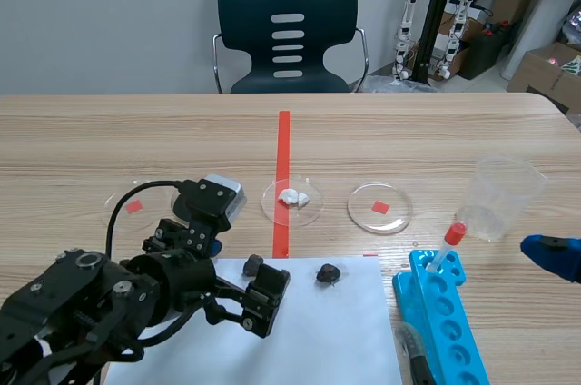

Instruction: Put the middle mineral back

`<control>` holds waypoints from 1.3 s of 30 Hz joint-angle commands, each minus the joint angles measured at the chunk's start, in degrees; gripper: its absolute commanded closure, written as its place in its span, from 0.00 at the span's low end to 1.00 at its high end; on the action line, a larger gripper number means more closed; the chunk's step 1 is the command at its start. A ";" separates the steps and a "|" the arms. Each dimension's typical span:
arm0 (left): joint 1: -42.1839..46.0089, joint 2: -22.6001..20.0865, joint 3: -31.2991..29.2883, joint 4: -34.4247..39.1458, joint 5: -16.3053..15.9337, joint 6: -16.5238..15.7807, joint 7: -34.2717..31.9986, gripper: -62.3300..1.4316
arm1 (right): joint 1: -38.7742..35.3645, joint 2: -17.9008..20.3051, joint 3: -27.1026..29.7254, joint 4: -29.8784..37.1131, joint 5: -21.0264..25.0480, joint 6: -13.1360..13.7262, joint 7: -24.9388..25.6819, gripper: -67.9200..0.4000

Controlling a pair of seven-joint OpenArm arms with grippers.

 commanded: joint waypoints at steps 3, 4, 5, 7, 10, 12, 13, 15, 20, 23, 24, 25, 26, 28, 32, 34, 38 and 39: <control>3.85 -1.42 -0.26 7.19 0.39 -0.15 -1.68 0.00 | 0.02 0.00 0.33 1.09 0.42 -0.20 0.87 0.04; 4.57 -1.49 -0.26 8.35 0.50 -0.15 -1.84 0.00 | 0.02 0.00 0.33 1.09 0.42 -0.20 0.87 0.04; 5.40 -1.57 -0.31 9.75 0.76 -0.13 -2.01 0.00 | 0.02 -0.02 0.33 1.09 0.42 -0.20 0.87 0.04; 6.62 -2.05 -0.31 11.52 1.11 -0.15 -3.06 0.00 | 0.02 0.00 0.33 1.09 0.42 -0.20 0.87 0.04; 7.48 -2.23 -0.31 12.44 1.09 -0.13 -3.13 0.00 | 0.02 -0.02 0.33 1.09 0.42 -0.20 0.87 0.04; 7.58 -2.23 -0.31 12.44 1.11 -0.13 -3.10 0.00 | 0.02 0.00 0.33 1.09 0.42 -0.20 0.87 0.04; 7.58 -2.23 -0.31 12.44 1.11 -0.11 -3.10 0.00 | 0.02 0.00 0.33 1.09 0.42 -0.20 0.87 0.04; 7.54 -2.23 -0.31 12.44 1.11 -0.11 -3.13 0.00 | 0.02 0.00 0.33 1.09 0.42 -0.20 0.87 0.04; 7.43 -2.23 -0.31 12.44 1.11 -0.11 -3.10 0.00 | 0.02 0.00 0.33 1.09 0.42 -0.20 0.87 0.04; 7.43 -2.23 -0.31 12.44 1.11 -0.11 -3.10 0.00 | 0.02 0.00 0.33 1.09 0.42 -0.20 0.87 0.04; 7.43 -2.23 -0.31 12.44 1.11 -0.11 -3.10 0.00 | 0.02 0.00 0.33 1.09 0.42 -0.20 0.87 0.04; 7.43 -2.23 -0.31 12.44 1.11 -0.11 -3.10 0.00 | 0.02 0.00 0.33 1.09 0.42 -0.20 0.87 0.04; 7.43 -2.23 -0.31 12.44 1.11 -0.11 -3.10 0.00 | 0.02 0.00 0.33 1.09 0.42 -0.20 0.87 0.04; 7.43 -2.23 -0.31 12.44 1.11 -0.13 -3.10 0.00 | 0.02 0.00 0.33 1.09 0.42 -0.20 0.87 0.04; 7.43 -2.23 -0.31 12.44 1.11 -0.13 -3.10 0.00 | 0.02 0.00 0.33 1.09 0.42 -0.20 0.87 0.04; 7.43 -2.23 -0.31 12.44 1.11 -0.13 -3.10 0.00 | 0.02 0.00 0.33 1.09 0.42 -0.20 0.87 0.04; 7.43 -2.23 -0.31 12.44 1.11 -0.13 -3.10 0.00 | 0.02 0.00 0.33 1.09 0.42 -0.20 0.87 0.04; 7.43 -2.23 -0.31 12.44 1.11 -0.13 -3.10 0.00 | 0.02 0.00 0.33 1.09 0.42 -0.20 0.87 0.04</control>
